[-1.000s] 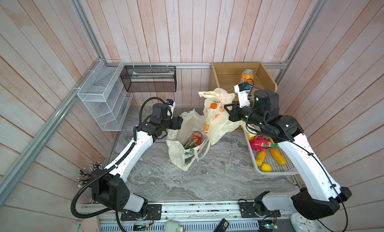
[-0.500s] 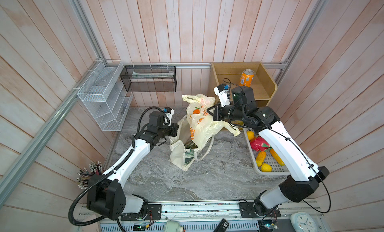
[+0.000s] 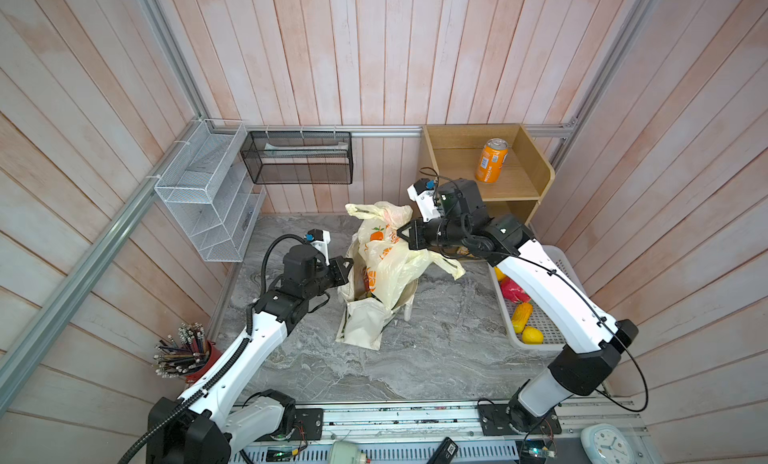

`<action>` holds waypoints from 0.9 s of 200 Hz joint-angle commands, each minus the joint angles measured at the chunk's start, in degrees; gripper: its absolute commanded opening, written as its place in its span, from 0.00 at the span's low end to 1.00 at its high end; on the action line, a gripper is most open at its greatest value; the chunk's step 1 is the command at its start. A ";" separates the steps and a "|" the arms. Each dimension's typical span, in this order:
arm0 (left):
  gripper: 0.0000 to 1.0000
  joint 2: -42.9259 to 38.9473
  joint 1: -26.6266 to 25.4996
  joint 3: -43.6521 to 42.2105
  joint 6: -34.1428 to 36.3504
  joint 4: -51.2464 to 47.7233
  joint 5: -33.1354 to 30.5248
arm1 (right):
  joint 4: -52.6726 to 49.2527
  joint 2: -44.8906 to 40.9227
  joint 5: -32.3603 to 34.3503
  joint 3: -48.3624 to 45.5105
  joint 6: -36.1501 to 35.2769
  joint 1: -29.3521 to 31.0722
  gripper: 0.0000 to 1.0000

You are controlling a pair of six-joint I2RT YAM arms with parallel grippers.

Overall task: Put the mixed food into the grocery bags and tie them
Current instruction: 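Lower the yellow bag into the tote with the right gripper and release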

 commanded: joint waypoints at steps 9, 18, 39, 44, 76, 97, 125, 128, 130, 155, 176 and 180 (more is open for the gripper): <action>0.00 -0.38 -0.14 -0.47 -1.15 7.20 0.31 | -3.18 4.19 6.46 0.27 0.47 2.43 0.00; 0.00 -0.29 -0.16 -0.64 -0.97 7.48 0.42 | -3.79 5.35 8.79 0.64 0.55 3.56 0.00; 0.00 -0.11 -0.16 -1.34 -0.92 8.49 0.79 | -4.73 8.64 13.10 1.78 0.73 5.68 0.00; 0.00 -0.11 -0.16 -1.45 -1.01 8.67 0.84 | -4.99 9.51 13.83 2.06 0.71 6.12 0.00; 0.00 0.12 -0.16 -1.65 -0.70 9.31 1.52 | -3.12 14.17 12.60 0.44 1.77 6.74 0.00; 0.00 0.15 -0.15 -1.74 -0.48 9.38 1.55 | -1.02 16.59 9.41 -2.28 2.80 6.79 0.00; 0.00 0.15 -0.16 -2.18 -0.50 9.92 1.54 | -0.07 20.18 6.78 -4.94 3.72 6.66 0.00; 0.00 0.15 -0.16 -2.18 -0.55 9.87 1.47 | 0.00 20.61 6.44 -5.07 3.79 6.65 0.00; 0.00 0.11 -0.16 -2.22 -0.57 9.91 1.49 | 0.02 20.89 6.24 -5.24 3.79 6.65 0.00; 0.00 0.07 -0.13 -2.58 -0.66 10.13 1.15 | 0.13 24.47 4.64 -6.73 3.74 6.66 0.00; 0.00 -0.09 -0.10 -2.62 -0.40 10.13 0.55 | 0.97 26.72 3.67 -8.55 3.66 6.69 0.00; 0.00 -0.11 -0.08 -2.62 -0.35 10.06 0.45 | 1.14 27.12 3.49 -8.97 3.65 6.70 0.00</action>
